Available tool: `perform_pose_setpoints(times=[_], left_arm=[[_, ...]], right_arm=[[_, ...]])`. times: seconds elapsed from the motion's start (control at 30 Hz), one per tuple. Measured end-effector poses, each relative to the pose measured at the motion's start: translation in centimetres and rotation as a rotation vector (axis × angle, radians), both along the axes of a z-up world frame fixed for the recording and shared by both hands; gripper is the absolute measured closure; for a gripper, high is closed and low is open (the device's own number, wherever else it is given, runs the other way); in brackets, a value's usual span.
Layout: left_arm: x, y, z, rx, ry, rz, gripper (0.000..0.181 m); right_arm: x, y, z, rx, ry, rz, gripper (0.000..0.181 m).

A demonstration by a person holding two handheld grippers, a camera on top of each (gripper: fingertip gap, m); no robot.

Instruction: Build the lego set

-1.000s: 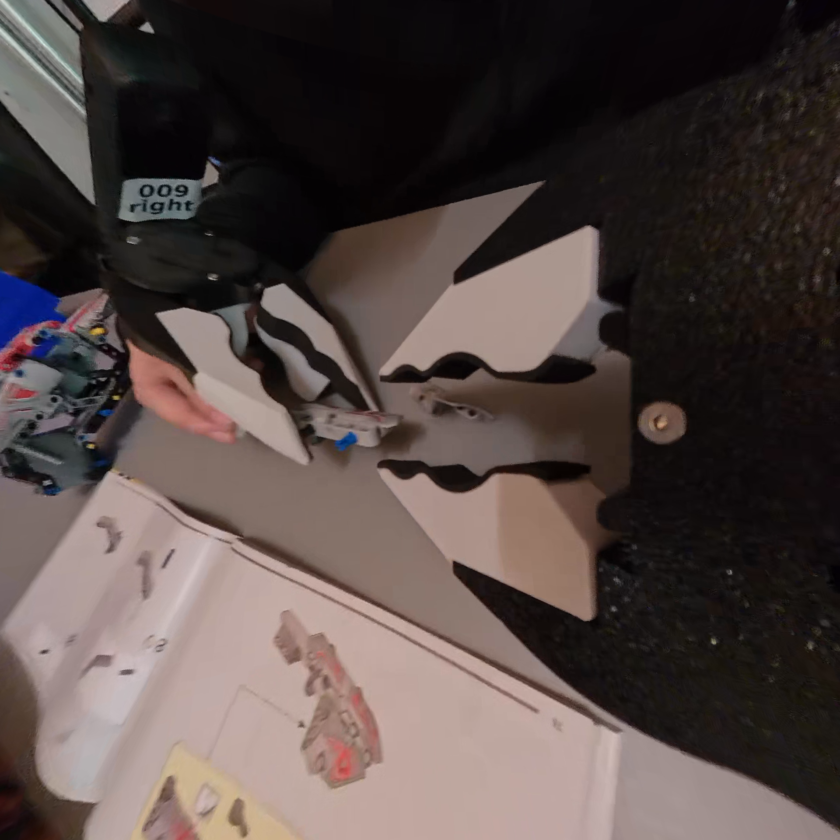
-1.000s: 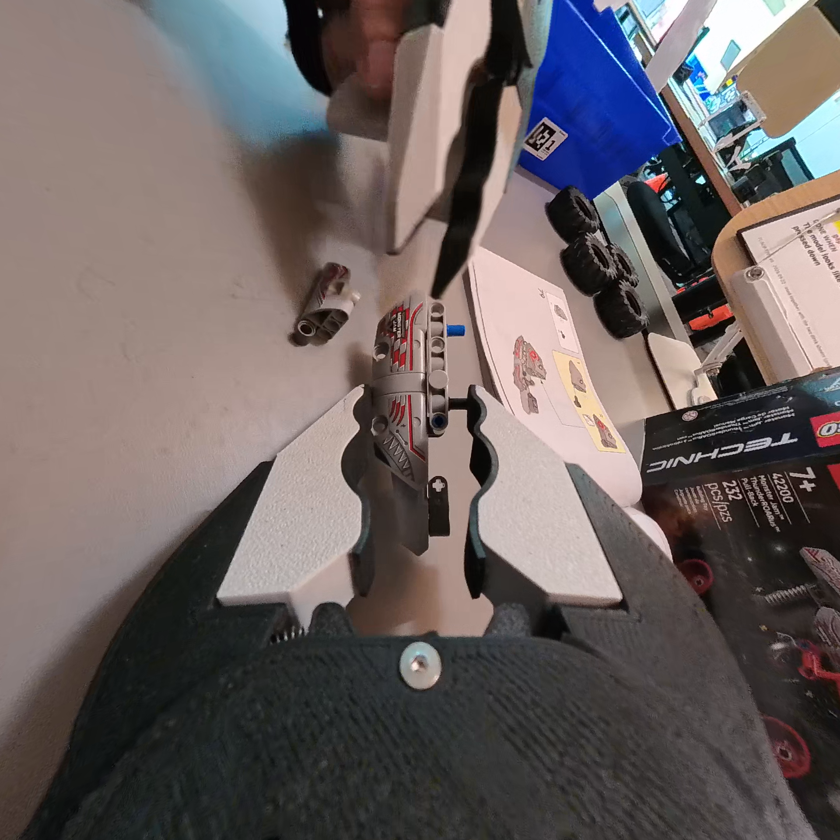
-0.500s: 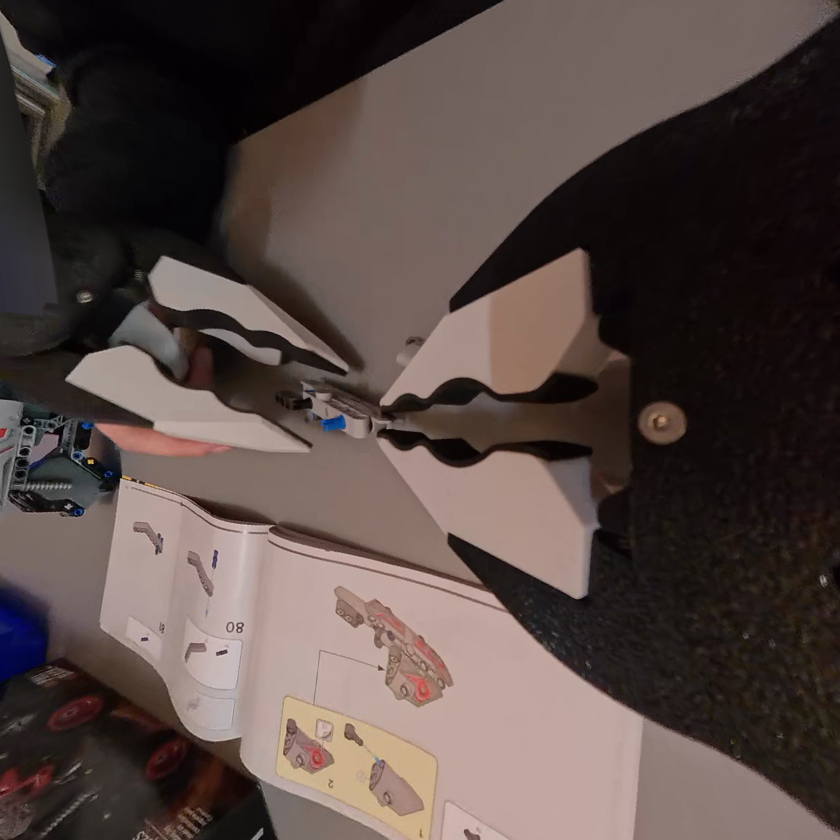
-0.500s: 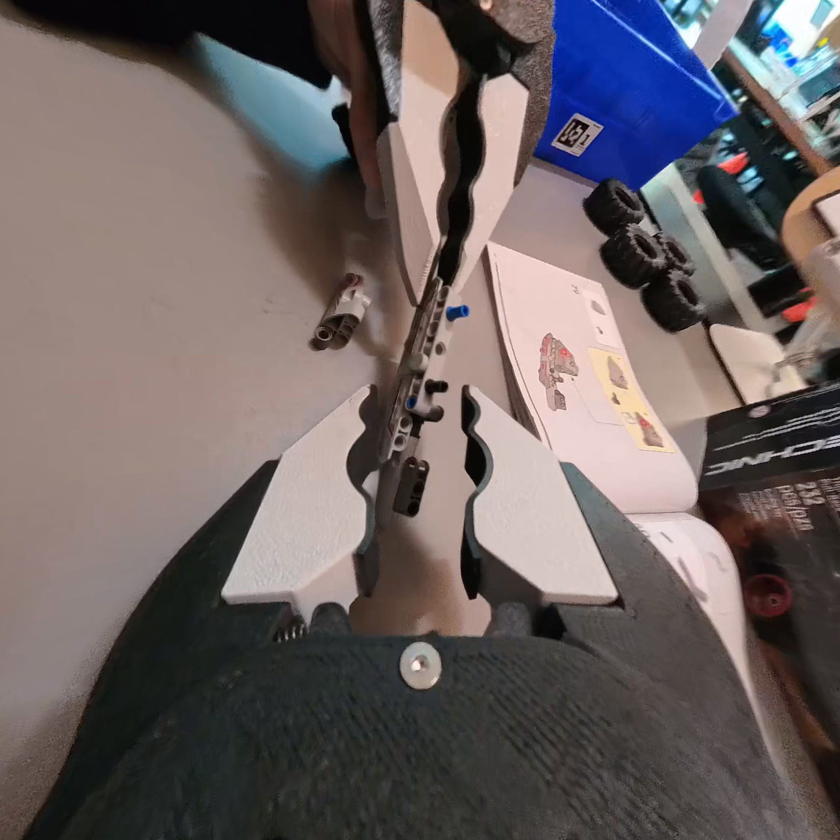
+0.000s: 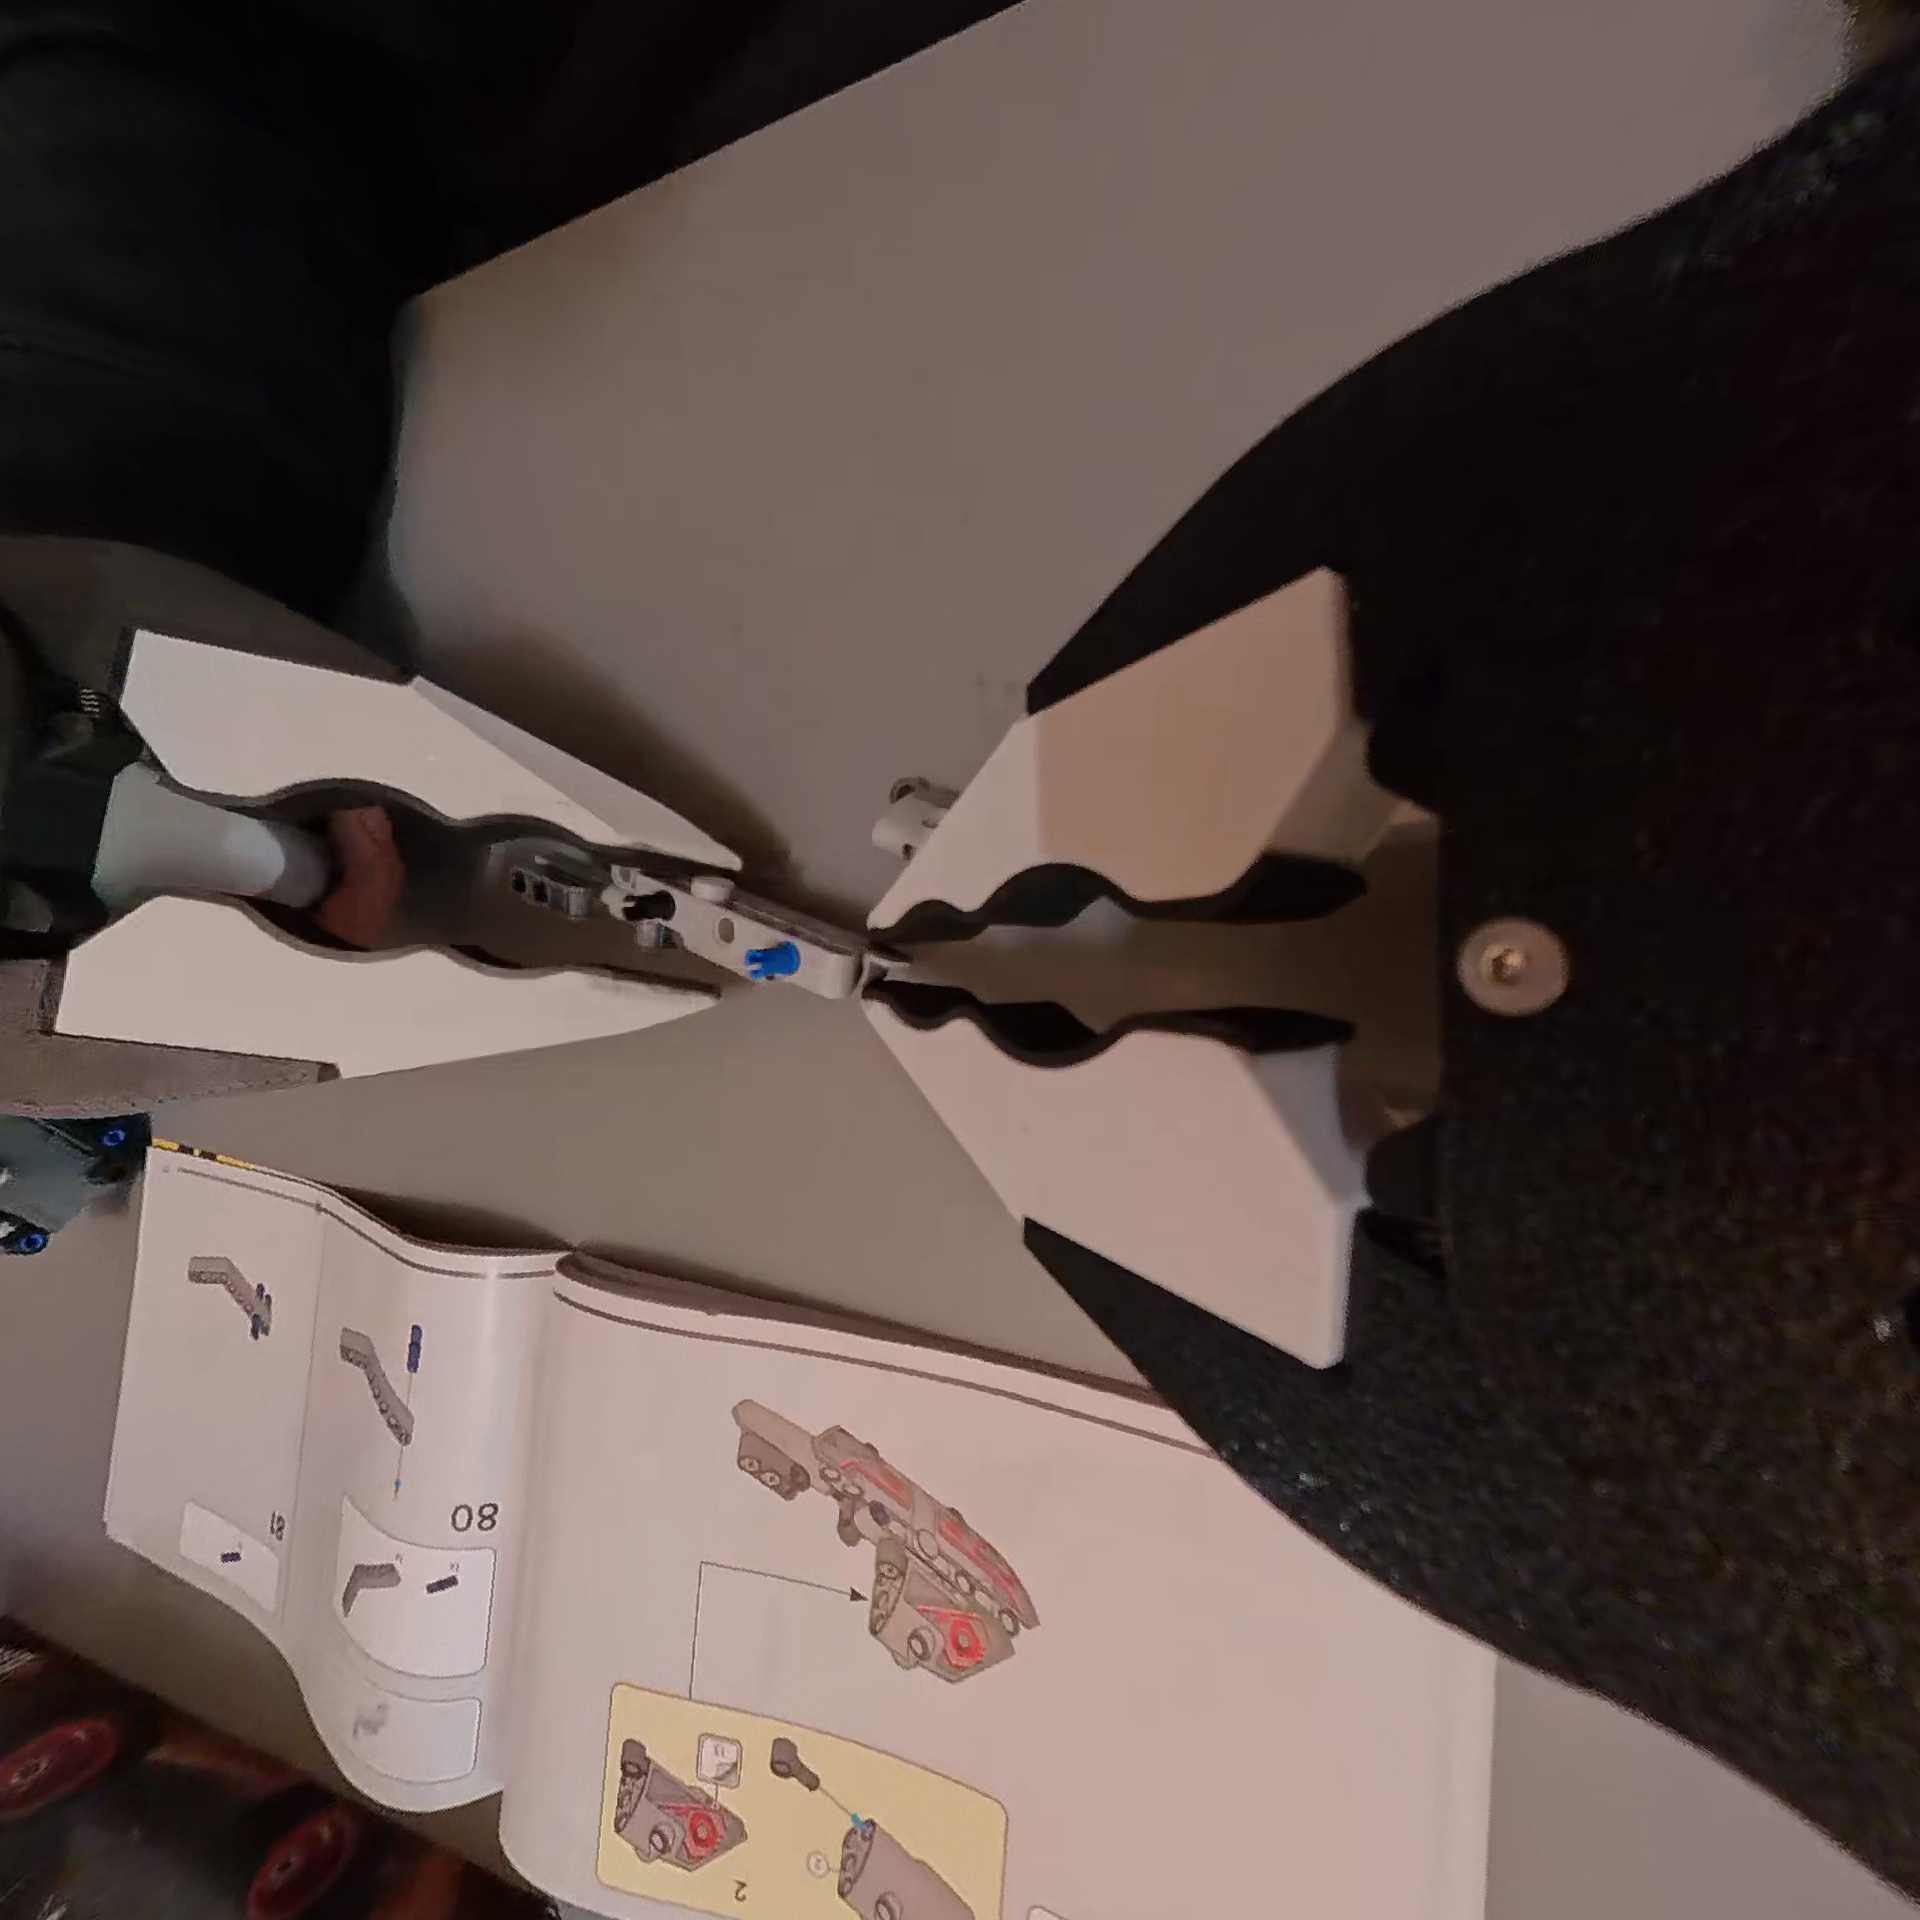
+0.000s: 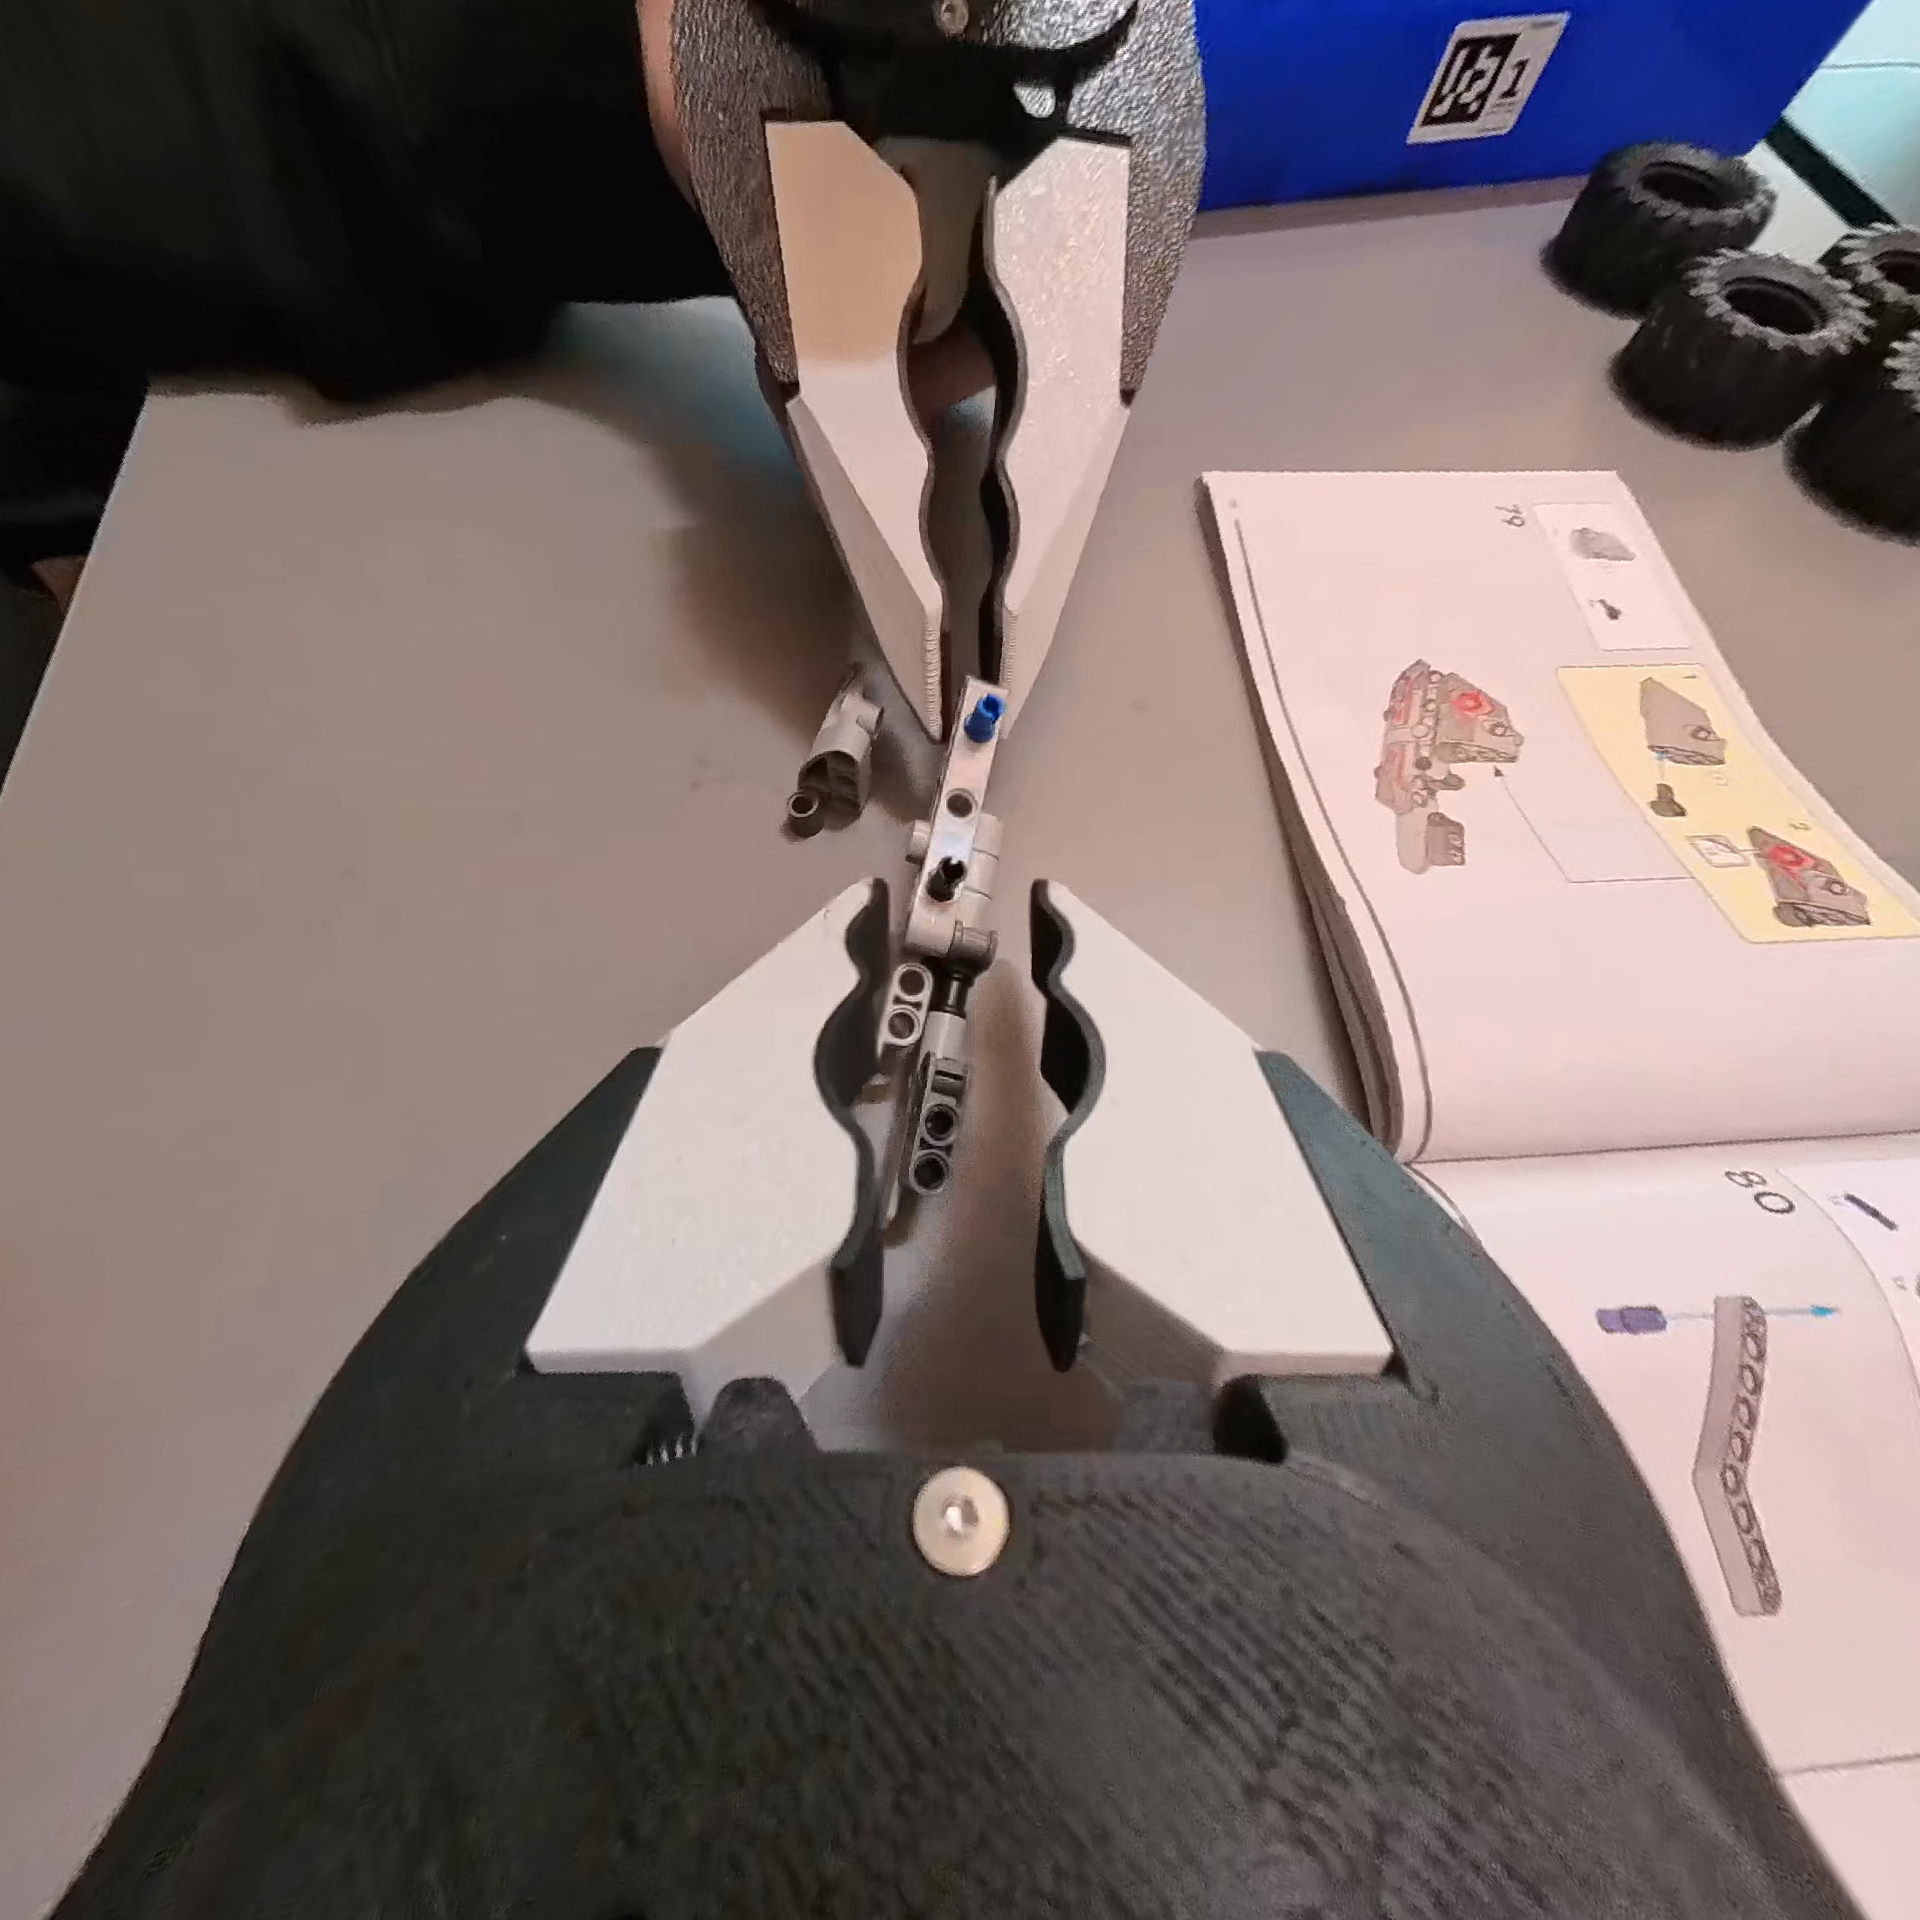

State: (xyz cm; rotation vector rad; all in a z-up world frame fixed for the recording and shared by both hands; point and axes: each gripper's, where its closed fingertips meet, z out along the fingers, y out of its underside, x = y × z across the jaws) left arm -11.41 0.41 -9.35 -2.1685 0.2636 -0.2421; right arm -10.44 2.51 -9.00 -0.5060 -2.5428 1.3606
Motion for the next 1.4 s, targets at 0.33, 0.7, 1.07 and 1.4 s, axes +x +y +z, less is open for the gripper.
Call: perform_pose_setpoints(times=[0.33,0.7,1.07,1.4], left_arm=[[-0.4,-0.8,0.4,0.009,-0.008,0.008,0.164],[2.5,-2.4,-1.3,-0.119,0.02,-0.184,0.163],[0.9,-1.3,3.0,0.051,-0.127,-0.046,0.177],[-0.3,-1.1,2.2,-0.122,-0.26,0.007,0.177]], right_arm=[[0.1,-0.4,-0.4,0.035,0.023,0.043,0.165],[0.7,-0.6,-0.6,0.035,-0.014,0.088,0.165],[0.2,-0.3,-0.6,-0.005,-0.104,0.01,0.166],[0.0,-0.2,-0.5,-0.057,-0.21,0.009,0.166]])
